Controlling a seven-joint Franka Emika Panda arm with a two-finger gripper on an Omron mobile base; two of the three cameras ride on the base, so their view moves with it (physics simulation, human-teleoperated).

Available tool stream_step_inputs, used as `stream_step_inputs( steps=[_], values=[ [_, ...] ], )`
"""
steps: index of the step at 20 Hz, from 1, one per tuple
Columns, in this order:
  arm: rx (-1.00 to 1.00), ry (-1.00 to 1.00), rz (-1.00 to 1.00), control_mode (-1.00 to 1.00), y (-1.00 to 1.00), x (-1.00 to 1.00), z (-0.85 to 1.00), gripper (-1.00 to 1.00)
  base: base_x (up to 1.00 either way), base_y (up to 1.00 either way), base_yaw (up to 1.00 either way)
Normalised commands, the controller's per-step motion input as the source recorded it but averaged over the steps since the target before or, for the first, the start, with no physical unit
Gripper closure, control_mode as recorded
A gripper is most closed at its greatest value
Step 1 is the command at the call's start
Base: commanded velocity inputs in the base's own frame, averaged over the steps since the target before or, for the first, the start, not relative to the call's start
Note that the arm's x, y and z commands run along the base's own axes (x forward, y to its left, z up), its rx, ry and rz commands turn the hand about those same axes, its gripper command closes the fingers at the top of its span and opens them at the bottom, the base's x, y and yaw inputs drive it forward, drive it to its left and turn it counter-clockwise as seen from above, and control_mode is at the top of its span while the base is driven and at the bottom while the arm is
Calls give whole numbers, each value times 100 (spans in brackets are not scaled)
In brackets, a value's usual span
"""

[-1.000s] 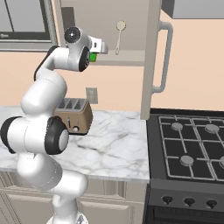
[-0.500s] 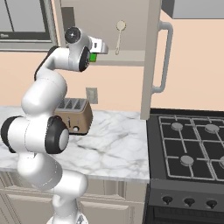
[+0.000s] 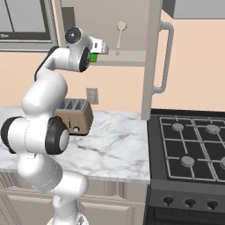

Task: Pick up the sponge and dish brush from the sink, and place them back in the cabinet, and close the cabinet door.

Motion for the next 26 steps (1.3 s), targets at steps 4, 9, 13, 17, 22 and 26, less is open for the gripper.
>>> stream_step_inputs(
  steps=[4, 9, 13, 17, 22, 26],
  values=[
    [0, 0, 0, -100, 0, 0, 0, 100, 0, 0, 0],
    [0, 0, 0, -100, 0, 5, -3, 100, 0, 0, 0],
    [0, 0, 0, -100, 0, 14, 0, 100, 0, 0, 0],
    [0, 0, 0, -100, 0, 22, 0, 100, 0, 0, 0],
    [0, 0, 0, -100, 0, 28, 0, 100, 0, 0, 0],
    [0, 0, 0, -100, -7, 23, 0, 100, 0, 0, 0]
  ],
)
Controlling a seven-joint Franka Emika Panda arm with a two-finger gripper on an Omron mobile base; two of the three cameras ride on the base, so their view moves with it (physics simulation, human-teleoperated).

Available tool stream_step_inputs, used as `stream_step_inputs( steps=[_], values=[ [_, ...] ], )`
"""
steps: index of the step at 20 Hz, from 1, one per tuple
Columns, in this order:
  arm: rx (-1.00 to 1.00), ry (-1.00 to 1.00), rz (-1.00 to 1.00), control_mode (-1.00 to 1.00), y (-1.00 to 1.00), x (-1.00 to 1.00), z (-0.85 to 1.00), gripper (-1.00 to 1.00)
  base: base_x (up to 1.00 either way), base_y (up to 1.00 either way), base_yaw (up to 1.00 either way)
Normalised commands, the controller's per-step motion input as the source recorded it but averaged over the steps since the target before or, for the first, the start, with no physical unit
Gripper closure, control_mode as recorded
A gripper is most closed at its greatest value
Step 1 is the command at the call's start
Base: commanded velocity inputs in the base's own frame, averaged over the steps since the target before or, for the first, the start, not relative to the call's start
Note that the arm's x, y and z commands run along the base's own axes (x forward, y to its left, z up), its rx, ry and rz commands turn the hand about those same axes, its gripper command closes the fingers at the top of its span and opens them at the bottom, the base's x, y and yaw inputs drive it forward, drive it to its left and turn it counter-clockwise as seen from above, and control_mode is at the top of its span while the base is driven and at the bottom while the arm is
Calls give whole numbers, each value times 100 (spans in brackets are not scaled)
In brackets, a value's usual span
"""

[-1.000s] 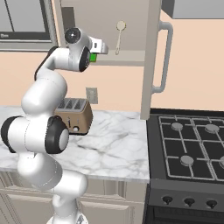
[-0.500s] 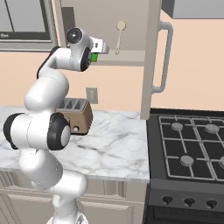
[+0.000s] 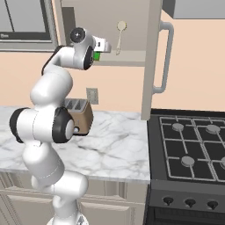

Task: Pick up the sponge and dish brush from the sink, and place them back in the cabinet, and close the cabinet door.

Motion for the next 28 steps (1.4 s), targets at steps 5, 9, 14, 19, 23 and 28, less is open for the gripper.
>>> stream_step_inputs(
  steps=[5, 9, 14, 19, 23, 28],
  values=[
    [0, 0, 0, -100, -15, 17, 0, 100, 0, 0, 0],
    [0, 0, 0, -100, -16, 19, 0, 100, 0, 0, 0],
    [0, 0, 0, -100, -7, 18, -3, 100, 0, 0, 0],
    [0, 0, 0, -100, 0, 21, -13, 100, 0, 0, 0],
    [0, 0, 0, -100, 0, 14, -19, 100, 0, 0, 0],
    [0, 0, 0, -100, 0, 10, -20, 100, 0, 0, 0]
  ],
)
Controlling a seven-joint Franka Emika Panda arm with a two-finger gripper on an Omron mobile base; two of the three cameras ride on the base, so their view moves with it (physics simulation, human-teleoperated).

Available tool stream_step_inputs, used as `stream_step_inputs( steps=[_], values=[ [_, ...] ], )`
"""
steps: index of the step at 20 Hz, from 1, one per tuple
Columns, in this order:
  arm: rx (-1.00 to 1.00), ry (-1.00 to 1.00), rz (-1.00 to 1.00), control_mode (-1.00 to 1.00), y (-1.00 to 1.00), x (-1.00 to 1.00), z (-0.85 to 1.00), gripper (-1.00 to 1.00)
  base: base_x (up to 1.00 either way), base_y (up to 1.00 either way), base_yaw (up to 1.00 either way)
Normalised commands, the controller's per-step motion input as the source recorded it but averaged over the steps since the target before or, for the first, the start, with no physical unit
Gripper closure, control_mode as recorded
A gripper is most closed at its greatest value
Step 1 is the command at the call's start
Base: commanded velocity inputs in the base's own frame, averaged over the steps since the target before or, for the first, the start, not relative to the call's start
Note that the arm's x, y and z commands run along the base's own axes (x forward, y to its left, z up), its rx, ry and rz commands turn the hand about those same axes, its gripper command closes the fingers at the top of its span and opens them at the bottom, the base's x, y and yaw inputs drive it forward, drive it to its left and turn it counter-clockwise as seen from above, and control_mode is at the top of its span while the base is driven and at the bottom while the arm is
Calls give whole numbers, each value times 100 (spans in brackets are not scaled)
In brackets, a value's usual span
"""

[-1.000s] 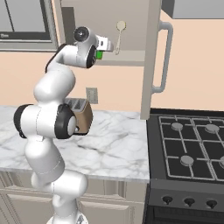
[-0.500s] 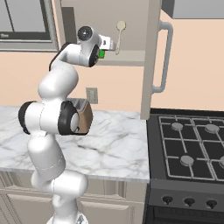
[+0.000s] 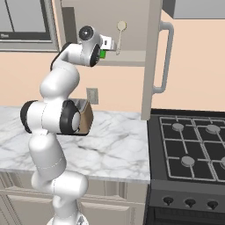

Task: Pick up the sponge and dish brush from the sink, and place them back in the cabinet, and close the cabinet door.

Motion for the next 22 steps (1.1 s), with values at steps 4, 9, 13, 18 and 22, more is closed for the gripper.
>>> stream_step_inputs(
  steps=[4, 9, 13, 18, 22],
  values=[
    [0, 0, 0, -100, 0, 1, -12, 100, 0, 0, 0],
    [0, 0, 0, -100, 0, 0, 0, -100, 0, 0, 0],
    [0, 0, 0, -100, 0, 0, 0, -100, 0, 0, 0],
    [0, 0, 0, -100, 0, 0, 0, -100, 0, 0, 0],
    [0, 0, 0, -100, 0, 0, 0, -100, 0, 0, 0]
  ],
)
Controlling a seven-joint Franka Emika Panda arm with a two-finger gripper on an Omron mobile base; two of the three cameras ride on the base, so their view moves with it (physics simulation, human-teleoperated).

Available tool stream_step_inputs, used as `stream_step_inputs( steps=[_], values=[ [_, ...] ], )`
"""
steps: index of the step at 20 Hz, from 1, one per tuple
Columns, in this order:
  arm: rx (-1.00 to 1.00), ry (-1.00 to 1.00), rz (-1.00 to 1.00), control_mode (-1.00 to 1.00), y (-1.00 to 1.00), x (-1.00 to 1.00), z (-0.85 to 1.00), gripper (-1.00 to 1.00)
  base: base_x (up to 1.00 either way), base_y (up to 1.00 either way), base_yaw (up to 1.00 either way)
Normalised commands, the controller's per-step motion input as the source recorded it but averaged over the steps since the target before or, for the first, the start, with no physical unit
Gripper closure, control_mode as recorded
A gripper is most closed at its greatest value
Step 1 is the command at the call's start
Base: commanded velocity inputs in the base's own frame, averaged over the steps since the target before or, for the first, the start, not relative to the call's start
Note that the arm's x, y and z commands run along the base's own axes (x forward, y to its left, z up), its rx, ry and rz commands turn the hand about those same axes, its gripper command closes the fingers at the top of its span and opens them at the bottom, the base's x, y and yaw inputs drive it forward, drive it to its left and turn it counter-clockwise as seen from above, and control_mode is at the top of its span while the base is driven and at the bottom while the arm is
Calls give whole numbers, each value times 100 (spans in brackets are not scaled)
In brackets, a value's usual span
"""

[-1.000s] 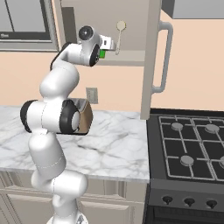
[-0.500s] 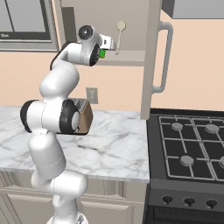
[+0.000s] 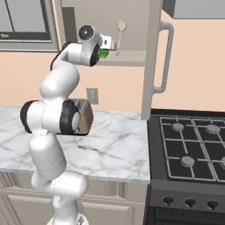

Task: Pick up the sponge and dish brush from the sink, and place them back in the cabinet, and close the cabinet door.

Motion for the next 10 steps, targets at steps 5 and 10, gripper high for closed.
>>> stream_step_inputs(
  steps=[5, 10],
  values=[
    [0, 0, 0, -100, 0, 0, 0, -100, 0, 0, 0],
    [0, 0, 0, -100, -2, -5, 0, -100, 0, 0, 0]
  ],
)
